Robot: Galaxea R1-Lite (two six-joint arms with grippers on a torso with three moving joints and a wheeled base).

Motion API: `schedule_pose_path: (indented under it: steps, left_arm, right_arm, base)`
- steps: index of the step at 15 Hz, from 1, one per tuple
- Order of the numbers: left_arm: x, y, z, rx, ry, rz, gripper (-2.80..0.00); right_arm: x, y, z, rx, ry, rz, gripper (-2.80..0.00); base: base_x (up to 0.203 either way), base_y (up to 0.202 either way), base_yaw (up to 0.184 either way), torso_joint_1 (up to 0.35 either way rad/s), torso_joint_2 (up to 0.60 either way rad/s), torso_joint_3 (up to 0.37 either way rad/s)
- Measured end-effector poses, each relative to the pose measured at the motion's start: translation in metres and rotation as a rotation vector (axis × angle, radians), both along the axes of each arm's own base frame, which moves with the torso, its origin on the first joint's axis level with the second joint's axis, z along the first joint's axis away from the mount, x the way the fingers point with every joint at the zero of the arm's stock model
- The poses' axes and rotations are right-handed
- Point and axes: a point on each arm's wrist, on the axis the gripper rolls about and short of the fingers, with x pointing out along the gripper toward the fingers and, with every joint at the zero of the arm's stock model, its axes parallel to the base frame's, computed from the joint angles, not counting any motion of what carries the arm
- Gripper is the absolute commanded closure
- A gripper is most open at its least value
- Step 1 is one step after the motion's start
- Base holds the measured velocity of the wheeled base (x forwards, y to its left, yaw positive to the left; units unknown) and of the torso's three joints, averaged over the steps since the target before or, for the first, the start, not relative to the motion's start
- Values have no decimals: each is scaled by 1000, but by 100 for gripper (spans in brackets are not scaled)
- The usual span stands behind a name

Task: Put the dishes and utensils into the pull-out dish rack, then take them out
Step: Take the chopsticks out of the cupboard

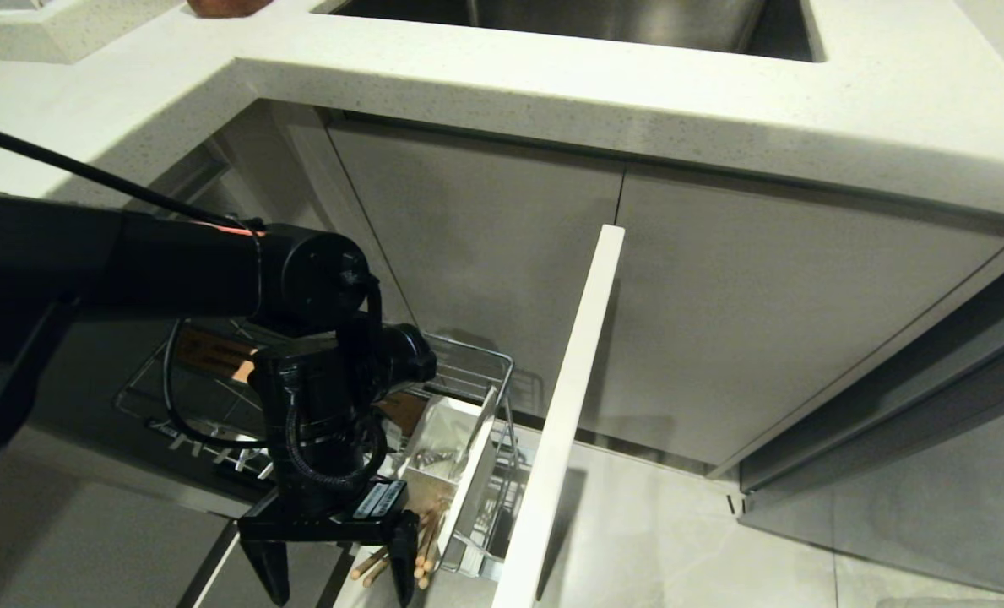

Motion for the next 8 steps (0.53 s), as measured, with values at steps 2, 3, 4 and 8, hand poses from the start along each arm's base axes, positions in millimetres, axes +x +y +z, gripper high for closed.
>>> schedule_pose_path:
  steps: [2, 3, 4, 8]
  left_arm:
    - [7, -4, -3, 0, 0, 3, -280]
    - [10, -6, -5, 2, 1, 7, -280]
    - [13, -8, -7, 5, 3, 13, -280]
    - [22, -12, -14, 18, 10, 33, -280]
  right_arm:
    - [0, 0, 0, 0, 0, 0, 0]
    - [0, 0, 0, 0, 0, 0, 0]
    - [0, 0, 0, 0, 0, 0, 0]
    - [0, 0, 0, 0, 0, 0, 0]
  base:
    - [0, 0, 0, 0, 0, 0]
    - [0, 0, 0, 0, 0, 0]
    - [0, 0, 0, 0, 0, 0]
    - [0, 0, 0, 0, 0, 0]
